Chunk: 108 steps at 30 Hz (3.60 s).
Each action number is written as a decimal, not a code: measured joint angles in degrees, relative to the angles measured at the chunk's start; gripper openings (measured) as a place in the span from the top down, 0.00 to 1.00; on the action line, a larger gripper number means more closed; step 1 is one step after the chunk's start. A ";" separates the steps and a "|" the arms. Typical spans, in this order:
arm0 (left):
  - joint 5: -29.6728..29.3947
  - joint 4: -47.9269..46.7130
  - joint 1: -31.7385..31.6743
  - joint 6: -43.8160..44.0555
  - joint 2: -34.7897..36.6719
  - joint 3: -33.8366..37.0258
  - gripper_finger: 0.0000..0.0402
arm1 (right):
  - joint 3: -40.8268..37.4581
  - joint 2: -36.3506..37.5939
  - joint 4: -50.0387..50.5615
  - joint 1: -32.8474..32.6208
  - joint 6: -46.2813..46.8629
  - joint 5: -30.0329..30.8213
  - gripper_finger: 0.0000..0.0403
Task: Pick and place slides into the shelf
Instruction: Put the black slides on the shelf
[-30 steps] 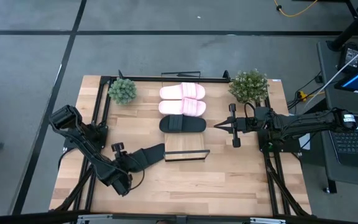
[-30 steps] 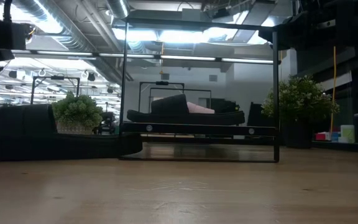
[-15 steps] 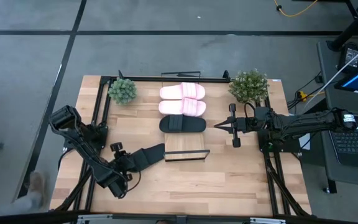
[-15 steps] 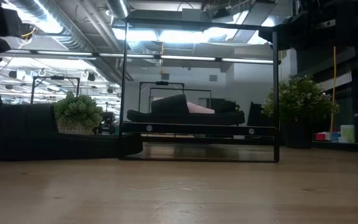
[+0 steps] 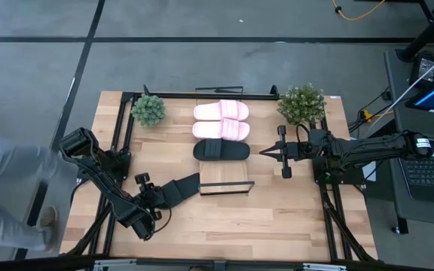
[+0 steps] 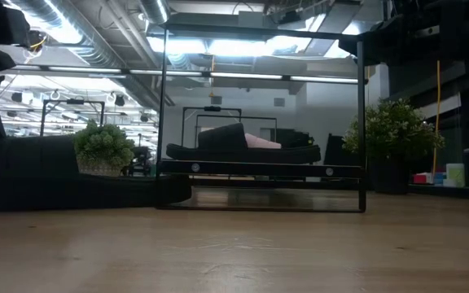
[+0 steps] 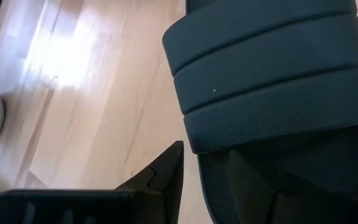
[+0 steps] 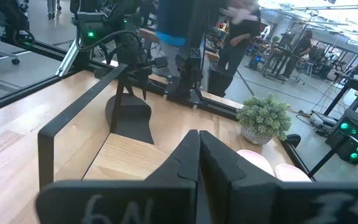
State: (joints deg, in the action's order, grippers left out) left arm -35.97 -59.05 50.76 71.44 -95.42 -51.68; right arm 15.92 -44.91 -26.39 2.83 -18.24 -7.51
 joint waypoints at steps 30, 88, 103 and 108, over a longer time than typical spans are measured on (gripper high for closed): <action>-2.49 0.83 0.00 -0.07 0.07 -0.02 0.85 | 0.00 0.00 -0.02 0.00 0.13 0.00 0.96; 3.61 -3.68 0.59 7.71 0.09 -0.04 1.00 | 0.00 0.00 -0.02 0.01 0.08 -0.01 0.96; 3.51 -3.21 0.59 10.56 0.07 -0.02 0.84 | 0.00 0.00 -0.02 0.00 0.15 -0.02 0.96; 2.13 -3.19 0.59 10.53 0.07 -0.02 0.71 | 0.00 0.00 -0.02 0.02 0.17 -0.01 0.96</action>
State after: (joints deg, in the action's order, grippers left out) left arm -33.84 -62.23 51.35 81.97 -95.35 -51.70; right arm 15.92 -44.91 -26.41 2.85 -18.06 -7.51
